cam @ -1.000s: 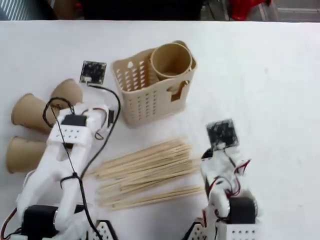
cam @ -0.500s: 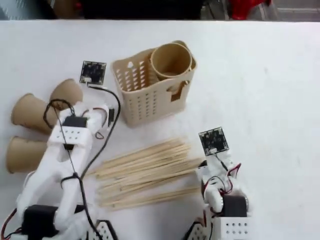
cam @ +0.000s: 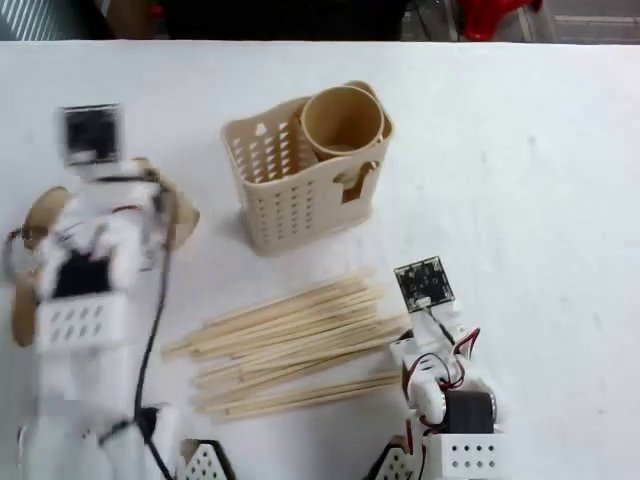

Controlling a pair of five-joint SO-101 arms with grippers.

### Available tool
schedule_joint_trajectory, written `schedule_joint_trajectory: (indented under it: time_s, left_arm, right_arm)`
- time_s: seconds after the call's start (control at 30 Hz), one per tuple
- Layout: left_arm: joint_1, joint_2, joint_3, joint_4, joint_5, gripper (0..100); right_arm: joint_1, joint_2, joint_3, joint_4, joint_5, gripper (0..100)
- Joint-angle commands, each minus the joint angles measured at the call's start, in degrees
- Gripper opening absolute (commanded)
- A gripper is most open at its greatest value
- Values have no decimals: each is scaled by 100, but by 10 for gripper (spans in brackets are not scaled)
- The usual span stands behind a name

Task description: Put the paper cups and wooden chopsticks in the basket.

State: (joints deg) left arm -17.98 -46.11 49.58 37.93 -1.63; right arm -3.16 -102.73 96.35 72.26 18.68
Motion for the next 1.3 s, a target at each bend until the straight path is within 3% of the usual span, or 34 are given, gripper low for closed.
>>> schedule_joint_trajectory:
  time_s: [0.0,0.07,0.23,0.4,0.83,1.0,1.27]
  left_arm:
    - [-927,-971,-202,448,-53,182]
    - [-1103,-954,-369,826,-53,242]
    - [-1112,-163,-967,1442,193,194]
    - [-1332,505,-1582,2110,237,232]
    - [-1279,778,-1530,1846,229,234]
    - [-1262,725,-1600,2022,-308,234]
    - [-1402,769,-2154,3332,-738,237]
  right_arm:
    - [57,-31,44,31,26,19]
    - [57,-31,44,31,26,19]
    - [57,-31,44,31,26,19]
    - [57,-31,44,31,26,19]
    - [57,-31,44,31,26,19]
    - [57,-31,44,31,26,19]
    - [48,-31,44,31,26,19]
